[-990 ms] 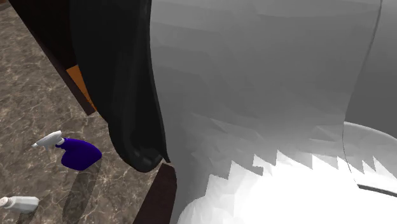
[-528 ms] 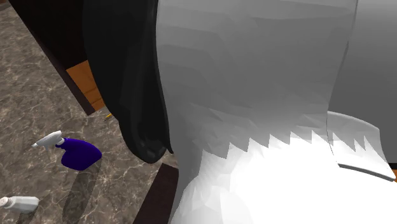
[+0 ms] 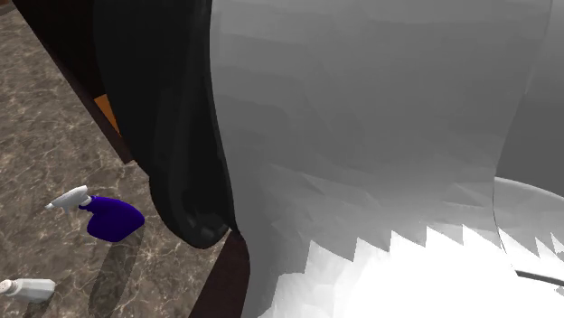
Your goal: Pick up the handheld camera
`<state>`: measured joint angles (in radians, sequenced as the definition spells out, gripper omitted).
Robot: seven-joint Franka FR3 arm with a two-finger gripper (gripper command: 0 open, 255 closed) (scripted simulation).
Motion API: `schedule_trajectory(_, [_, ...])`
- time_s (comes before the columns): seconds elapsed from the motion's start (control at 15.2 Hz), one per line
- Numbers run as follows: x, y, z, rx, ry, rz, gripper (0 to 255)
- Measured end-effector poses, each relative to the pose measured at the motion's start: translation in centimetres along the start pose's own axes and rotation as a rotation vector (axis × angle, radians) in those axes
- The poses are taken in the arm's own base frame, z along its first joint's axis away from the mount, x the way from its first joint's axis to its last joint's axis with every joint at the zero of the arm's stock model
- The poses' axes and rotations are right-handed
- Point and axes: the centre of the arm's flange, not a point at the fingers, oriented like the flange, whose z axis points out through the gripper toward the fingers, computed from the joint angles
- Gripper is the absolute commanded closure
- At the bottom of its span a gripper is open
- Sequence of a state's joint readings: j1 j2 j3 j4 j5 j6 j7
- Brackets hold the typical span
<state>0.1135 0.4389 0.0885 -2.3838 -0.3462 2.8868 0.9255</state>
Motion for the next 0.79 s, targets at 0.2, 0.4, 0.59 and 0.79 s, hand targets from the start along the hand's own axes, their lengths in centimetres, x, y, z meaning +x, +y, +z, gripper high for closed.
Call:
schedule_trajectory(0.2, [0.1, 0.0, -1.6, 0.0, 0.0, 0.0, 255])
schedule_trajectory(0.4, [0.3, 0.1, -3.2, 0.0, 0.0, 0.0, 255])
schedule_trajectory(0.59, [0.4, 0.1, -4.7, 0.0, 0.0, 0.0, 255])
schedule_trajectory(0.79, [0.5, -0.1, -6.2, 0.0, 0.0, 0.0, 255])
